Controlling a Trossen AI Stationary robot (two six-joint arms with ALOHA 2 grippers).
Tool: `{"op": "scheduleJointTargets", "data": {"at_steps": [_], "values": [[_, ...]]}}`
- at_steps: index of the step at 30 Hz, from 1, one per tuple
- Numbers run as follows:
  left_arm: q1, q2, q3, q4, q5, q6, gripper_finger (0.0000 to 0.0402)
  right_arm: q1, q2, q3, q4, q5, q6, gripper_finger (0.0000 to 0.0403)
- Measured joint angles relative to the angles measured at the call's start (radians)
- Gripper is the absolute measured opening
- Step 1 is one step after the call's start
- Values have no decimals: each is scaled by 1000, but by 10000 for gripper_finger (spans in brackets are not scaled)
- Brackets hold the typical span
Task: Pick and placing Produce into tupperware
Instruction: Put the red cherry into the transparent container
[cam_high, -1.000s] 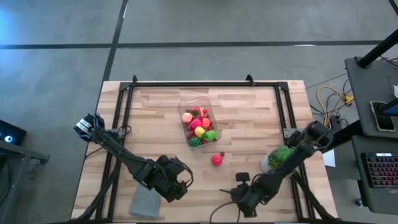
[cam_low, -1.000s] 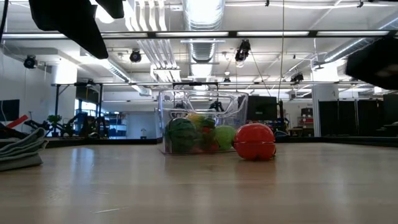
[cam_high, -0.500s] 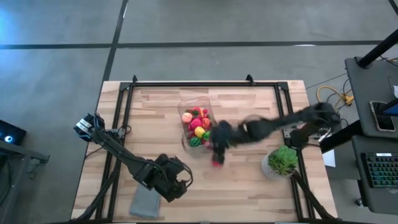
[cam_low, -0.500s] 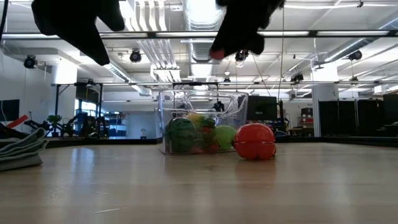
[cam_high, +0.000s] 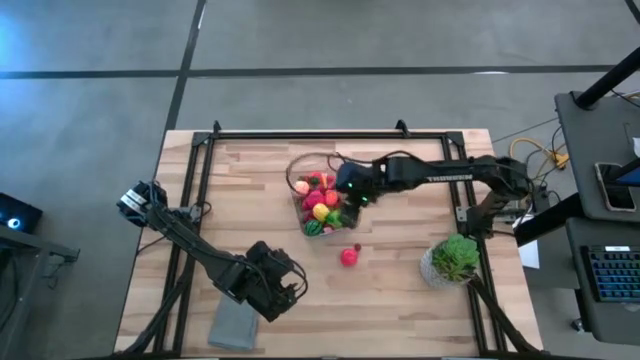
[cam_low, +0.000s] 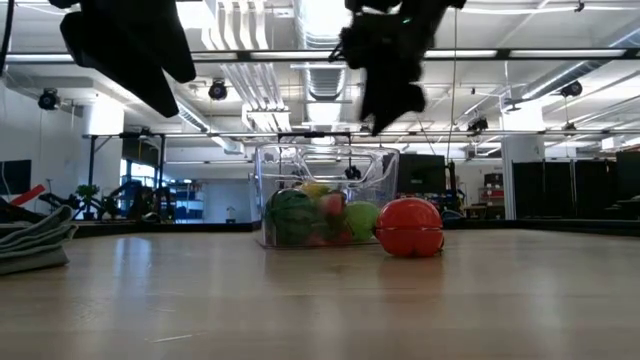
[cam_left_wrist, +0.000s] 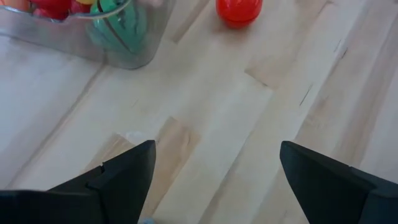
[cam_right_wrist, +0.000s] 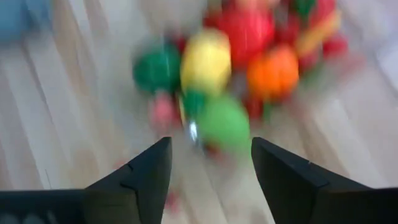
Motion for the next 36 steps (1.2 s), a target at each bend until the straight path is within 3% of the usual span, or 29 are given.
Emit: {"op": "scheduleJointTargets", "data": {"at_steps": [5,12,18,24,32,36], "values": [[6,0,0,0,-16,17,329,112,-16,-58,-179,25,-34,221],[7,0,0,-1,-25,38,329,267,-5,-204,24,64,-126,221],[7,0,0,0,-25,37,329,279,-1,-289,78,85,-100,203],[43,-45,6,13,-8,74,329,289,-67,-296,76,83,44,183],[94,-164,2,11,2,249,329,348,-106,-264,66,81,10,186],[151,-223,2,-3,67,308,329,395,-122,-254,60,142,103,187]]}}
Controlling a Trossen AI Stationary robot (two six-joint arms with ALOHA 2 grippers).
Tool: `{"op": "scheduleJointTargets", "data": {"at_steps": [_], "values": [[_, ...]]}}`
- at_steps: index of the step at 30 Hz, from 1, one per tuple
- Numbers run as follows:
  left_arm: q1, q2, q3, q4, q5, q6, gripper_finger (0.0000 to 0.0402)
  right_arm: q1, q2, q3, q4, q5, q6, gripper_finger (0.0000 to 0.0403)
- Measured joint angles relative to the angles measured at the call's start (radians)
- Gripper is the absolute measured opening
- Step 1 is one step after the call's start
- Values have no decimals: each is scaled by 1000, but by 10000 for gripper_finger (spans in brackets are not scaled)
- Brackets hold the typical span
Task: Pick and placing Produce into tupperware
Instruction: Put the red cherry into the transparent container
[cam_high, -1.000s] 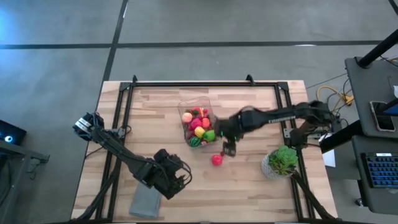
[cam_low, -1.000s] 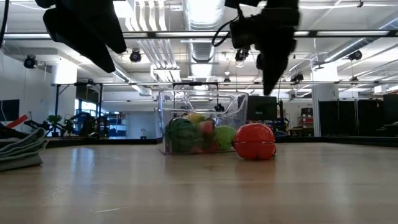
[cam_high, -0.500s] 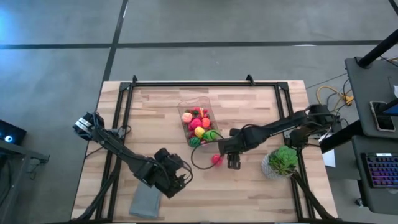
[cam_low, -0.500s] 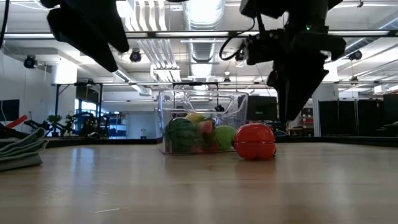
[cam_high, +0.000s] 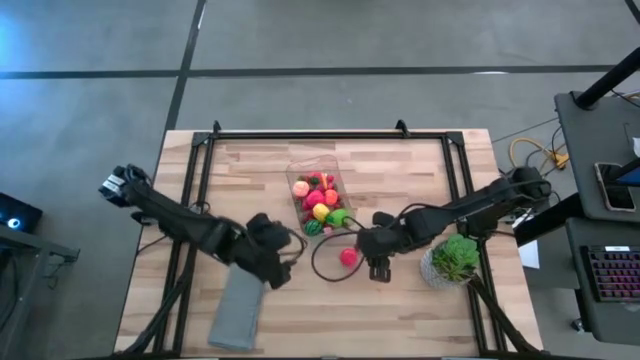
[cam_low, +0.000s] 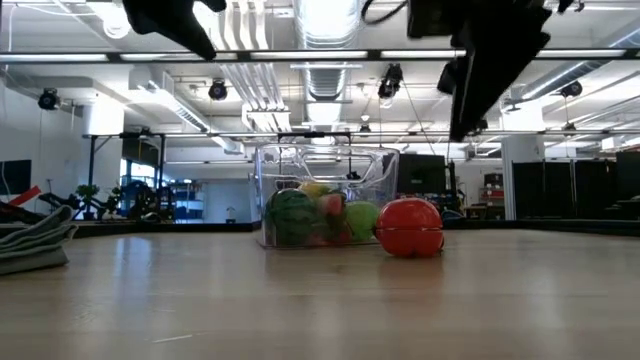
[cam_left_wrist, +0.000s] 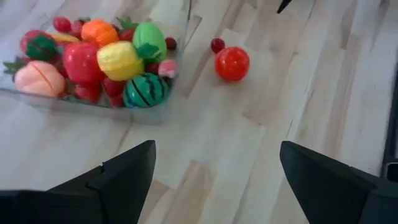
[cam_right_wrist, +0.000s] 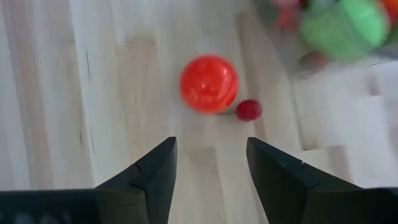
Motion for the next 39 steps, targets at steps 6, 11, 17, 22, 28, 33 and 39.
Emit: {"op": "scheduleJointTargets", "data": {"at_steps": [6,11,17,22,28,33,39], "values": [[86,-66,-1,22,28,145,329,113,-98,25,3,219,84,182],[182,-65,-82,229,219,285,329,180,-128,-1,-33,257,165,183],[220,-61,-166,378,381,274,329,216,-68,-31,-4,260,151,184],[207,-137,-182,343,380,247,329,219,14,-37,-7,260,67,185],[200,-270,-265,347,368,155,329,155,110,-62,-1,255,2,182],[194,-383,-371,400,352,61,329,55,147,-77,63,148,-103,177],[182,-485,-509,532,347,-18,329,-20,151,-68,127,75,-302,176]]}}
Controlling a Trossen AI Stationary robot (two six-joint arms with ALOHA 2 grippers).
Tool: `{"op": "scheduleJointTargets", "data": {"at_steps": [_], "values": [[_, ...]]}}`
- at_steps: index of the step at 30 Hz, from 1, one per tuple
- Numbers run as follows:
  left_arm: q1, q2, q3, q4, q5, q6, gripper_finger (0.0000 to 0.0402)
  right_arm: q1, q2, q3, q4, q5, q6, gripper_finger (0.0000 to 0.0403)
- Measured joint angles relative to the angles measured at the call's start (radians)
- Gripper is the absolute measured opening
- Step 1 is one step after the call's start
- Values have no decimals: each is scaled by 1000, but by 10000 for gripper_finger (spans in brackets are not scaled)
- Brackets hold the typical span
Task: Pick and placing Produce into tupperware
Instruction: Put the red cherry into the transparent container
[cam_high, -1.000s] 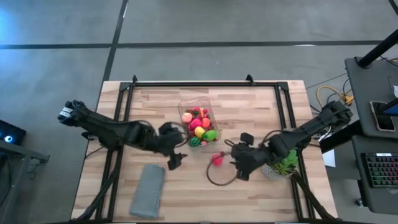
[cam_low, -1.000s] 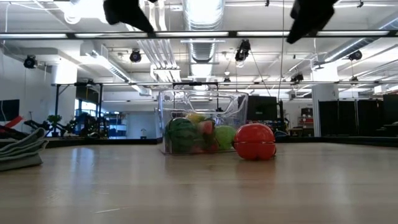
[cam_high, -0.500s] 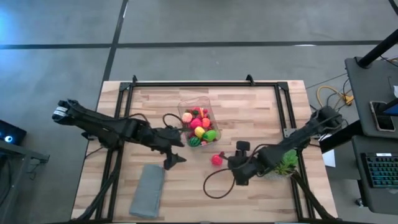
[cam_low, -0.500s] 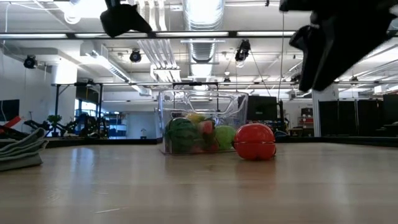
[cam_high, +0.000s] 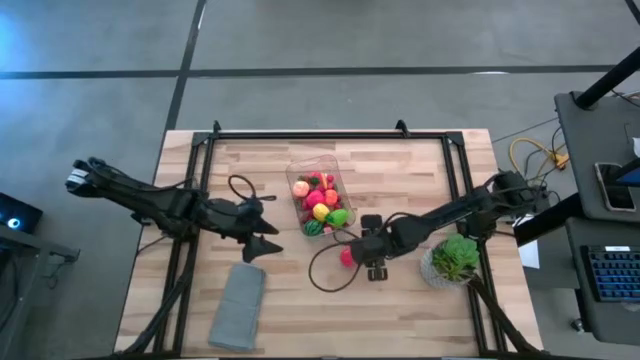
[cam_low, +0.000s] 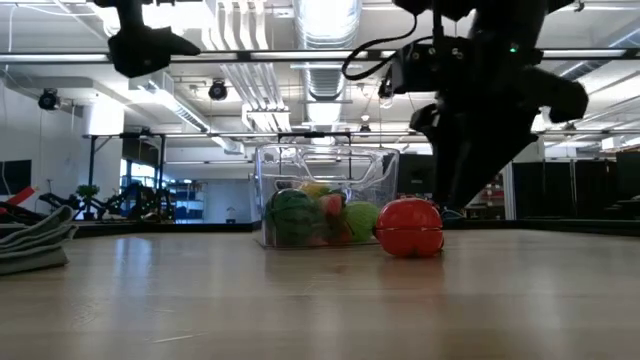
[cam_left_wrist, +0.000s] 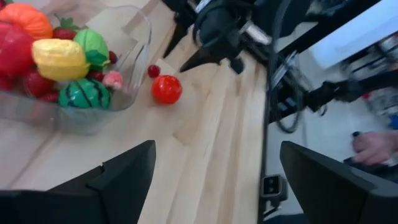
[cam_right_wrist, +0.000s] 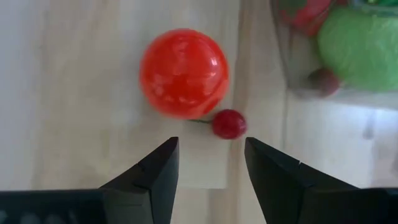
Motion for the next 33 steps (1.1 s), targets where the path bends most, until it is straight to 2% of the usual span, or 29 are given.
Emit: {"op": "scheduleJointTargets", "data": {"at_steps": [7,12,16,20,27,33], "values": [[-13,-42,-110,128,-2,-26,329,-26,15,-2,-3,-25,-227,173],[-14,-46,-151,198,-2,-27,329,-48,59,-2,5,-75,-310,173],[-14,-47,-158,209,-2,-27,329,-69,83,14,-13,-4,-272,173],[-14,-47,-158,207,-2,-27,329,-83,75,37,-30,10,-240,172],[-14,-47,-158,205,-2,-25,329,-82,76,55,23,-84,-314,171],[-14,-47,-158,205,-1,-24,329,-82,76,51,60,-86,-291,171]]}}
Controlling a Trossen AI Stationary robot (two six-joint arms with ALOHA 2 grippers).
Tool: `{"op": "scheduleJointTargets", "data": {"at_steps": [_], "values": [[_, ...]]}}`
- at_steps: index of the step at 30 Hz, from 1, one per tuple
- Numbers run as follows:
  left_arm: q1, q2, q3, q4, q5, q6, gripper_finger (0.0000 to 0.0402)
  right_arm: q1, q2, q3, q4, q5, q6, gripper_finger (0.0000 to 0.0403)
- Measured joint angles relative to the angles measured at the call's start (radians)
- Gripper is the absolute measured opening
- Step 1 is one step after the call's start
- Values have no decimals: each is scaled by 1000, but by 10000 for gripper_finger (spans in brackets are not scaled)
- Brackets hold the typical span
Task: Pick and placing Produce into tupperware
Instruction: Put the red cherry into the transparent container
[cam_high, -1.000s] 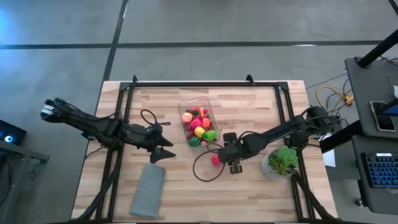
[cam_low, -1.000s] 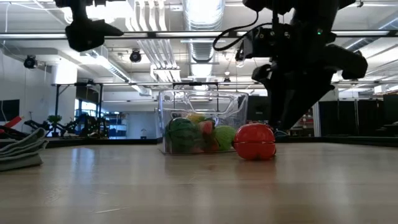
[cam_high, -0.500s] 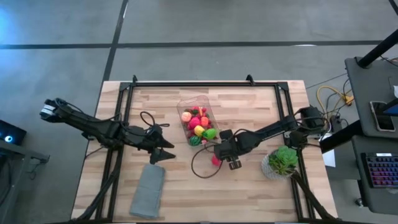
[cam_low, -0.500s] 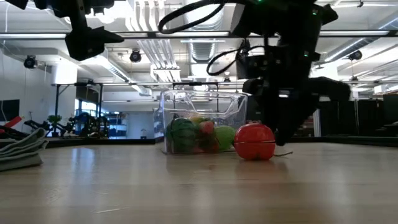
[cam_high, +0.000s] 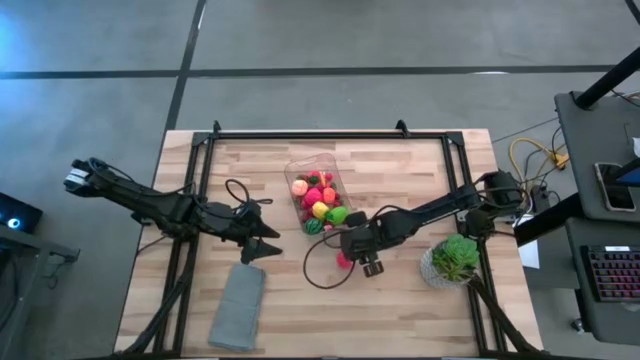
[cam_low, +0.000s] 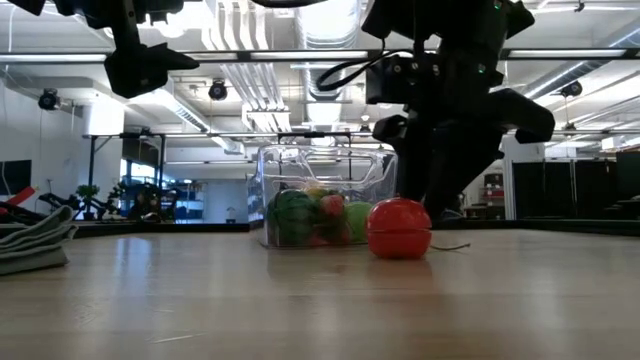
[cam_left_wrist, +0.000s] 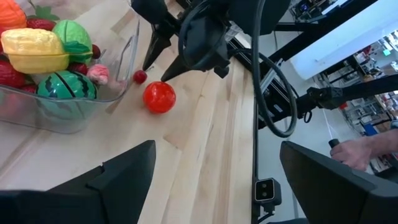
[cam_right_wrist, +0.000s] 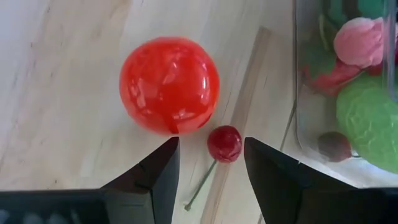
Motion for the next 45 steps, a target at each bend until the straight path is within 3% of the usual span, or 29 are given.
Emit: {"op": "scheduleJointTargets", "data": {"at_steps": [10,19,23,45], "values": [[0,0,-1,-1,1,0,329,0,0,12,71,0,146,172],[0,0,-1,-1,5,1,329,-13,15,6,-75,8,321,171],[0,0,-3,-2,5,9,329,-13,32,9,-35,9,393,171],[-1,0,-4,-2,11,11,329,-18,103,29,3,35,422,170]]}}
